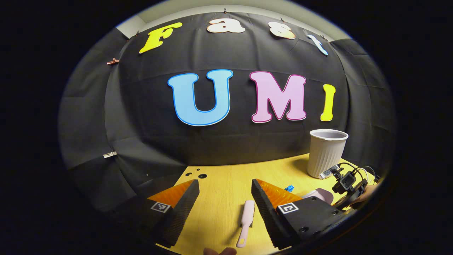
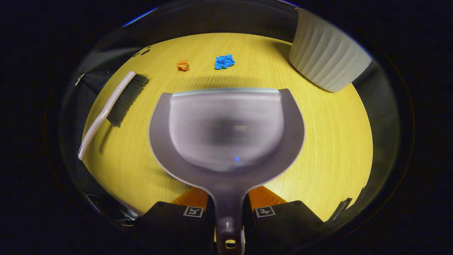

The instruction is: Pick up the small broom and dustpan from the desktop, sweep the trash into the dustpan with the broom, and then empty the trash into the garbage bin.

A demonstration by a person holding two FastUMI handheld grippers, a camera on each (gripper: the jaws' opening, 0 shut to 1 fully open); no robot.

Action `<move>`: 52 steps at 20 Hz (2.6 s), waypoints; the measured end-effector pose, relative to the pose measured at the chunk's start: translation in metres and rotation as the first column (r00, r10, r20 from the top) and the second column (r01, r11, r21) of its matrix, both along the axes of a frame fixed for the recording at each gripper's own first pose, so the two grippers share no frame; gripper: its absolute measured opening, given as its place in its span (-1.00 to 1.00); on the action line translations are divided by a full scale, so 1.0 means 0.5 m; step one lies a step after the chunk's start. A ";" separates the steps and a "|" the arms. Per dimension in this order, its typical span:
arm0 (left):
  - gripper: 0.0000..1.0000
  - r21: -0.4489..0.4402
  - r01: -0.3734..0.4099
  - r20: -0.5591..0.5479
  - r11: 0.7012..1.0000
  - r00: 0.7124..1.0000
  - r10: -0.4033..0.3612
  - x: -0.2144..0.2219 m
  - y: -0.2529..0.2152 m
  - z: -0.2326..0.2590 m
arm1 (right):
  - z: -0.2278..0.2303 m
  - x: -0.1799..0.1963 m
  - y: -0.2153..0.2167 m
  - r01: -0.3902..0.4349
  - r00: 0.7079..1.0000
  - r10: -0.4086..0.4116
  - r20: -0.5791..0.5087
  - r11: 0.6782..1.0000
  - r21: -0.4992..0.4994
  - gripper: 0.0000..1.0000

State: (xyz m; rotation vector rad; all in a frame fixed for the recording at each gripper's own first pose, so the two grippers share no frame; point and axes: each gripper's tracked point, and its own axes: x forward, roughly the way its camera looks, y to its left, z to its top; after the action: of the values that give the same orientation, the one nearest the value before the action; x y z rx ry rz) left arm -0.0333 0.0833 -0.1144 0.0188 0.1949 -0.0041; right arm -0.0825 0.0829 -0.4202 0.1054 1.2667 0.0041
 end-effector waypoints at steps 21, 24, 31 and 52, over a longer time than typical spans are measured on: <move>0.81 -0.141 0.152 -0.732 0.978 0.649 -0.206 0.029 -0.102 -0.482 | 0.142 -0.062 -0.090 -0.264 0.958 0.267 0.109 0.964 -0.040 -0.29; 0.75 -0.114 0.175 -0.784 0.978 0.589 -0.196 0.036 -0.097 -0.524 | 0.143 -0.066 -0.091 -0.275 0.955 0.278 0.102 0.960 -0.042 -0.29; 0.37 -0.068 0.194 -0.844 0.979 0.512 -0.160 0.053 -0.090 -0.570 | 0.143 -0.073 -0.096 -0.292 0.953 0.293 0.073 0.956 -0.025 -0.29; -0.51 0.059 0.444 -0.747 0.894 0.614 -0.256 0.397 -0.200 -0.512 | 0.077 -0.021 -0.143 -0.387 0.911 0.385 -0.149 0.922 0.020 -0.29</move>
State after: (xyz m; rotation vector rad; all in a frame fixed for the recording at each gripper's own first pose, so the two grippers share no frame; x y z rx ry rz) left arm 0.1651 -0.0169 -0.3703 0.3079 1.0042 -0.3995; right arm -0.0933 0.0114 -0.3817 -0.1593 1.4218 0.3381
